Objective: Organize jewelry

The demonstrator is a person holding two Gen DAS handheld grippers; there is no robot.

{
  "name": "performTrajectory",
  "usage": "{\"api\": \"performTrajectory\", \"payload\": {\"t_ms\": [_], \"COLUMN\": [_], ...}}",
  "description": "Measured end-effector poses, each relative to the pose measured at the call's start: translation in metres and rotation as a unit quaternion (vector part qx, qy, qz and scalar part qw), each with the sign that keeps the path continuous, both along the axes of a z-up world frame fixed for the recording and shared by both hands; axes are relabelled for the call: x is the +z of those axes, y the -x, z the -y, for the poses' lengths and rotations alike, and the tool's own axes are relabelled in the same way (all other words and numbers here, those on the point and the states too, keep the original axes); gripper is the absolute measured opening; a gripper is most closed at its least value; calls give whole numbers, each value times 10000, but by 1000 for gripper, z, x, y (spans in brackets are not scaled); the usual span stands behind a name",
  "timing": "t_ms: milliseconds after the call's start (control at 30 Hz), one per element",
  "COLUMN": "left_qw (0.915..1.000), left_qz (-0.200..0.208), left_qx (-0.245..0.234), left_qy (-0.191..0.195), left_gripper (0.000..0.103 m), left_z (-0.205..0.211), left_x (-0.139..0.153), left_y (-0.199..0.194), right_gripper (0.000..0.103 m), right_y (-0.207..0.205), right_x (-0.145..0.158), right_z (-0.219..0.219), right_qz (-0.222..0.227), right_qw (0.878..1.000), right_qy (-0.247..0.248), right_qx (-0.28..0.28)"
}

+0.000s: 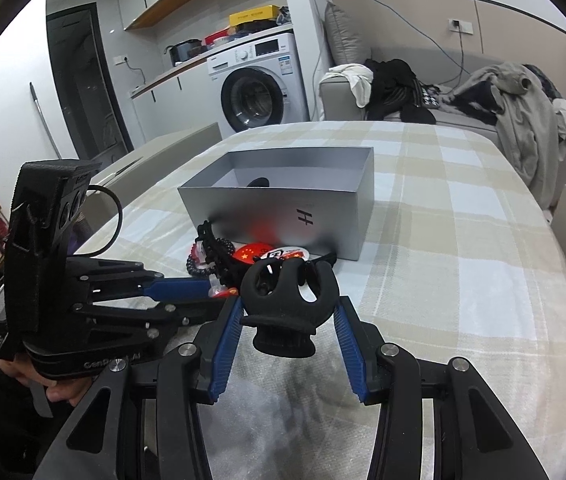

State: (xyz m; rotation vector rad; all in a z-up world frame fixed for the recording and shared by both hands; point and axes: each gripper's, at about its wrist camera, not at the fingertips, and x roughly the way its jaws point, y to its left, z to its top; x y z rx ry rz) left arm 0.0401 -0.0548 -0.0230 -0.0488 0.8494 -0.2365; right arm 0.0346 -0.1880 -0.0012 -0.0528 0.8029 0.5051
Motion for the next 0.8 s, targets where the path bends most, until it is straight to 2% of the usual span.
{"api": "performTrajectory", "payload": {"t_ms": [233, 500, 800], "left_qw": [9999, 9986, 9952], "left_qz": [136, 523, 925], "left_qx": [-77, -120, 209], "left_qy": [11, 28, 250], "left_gripper": [10, 10, 10], "left_z": [2, 0, -19], "left_x": [2, 18, 43], "left_y": [9, 17, 9], "right_gripper": [45, 45, 46], "right_y": [0, 1, -8], "right_x": [1, 6, 29], "right_z": [2, 3, 3], "right_qz": [26, 102, 354], "right_qw": [10000, 9998, 9985], "right_qy": [-49, -157, -402], "right_qx": [-21, -22, -121]}}
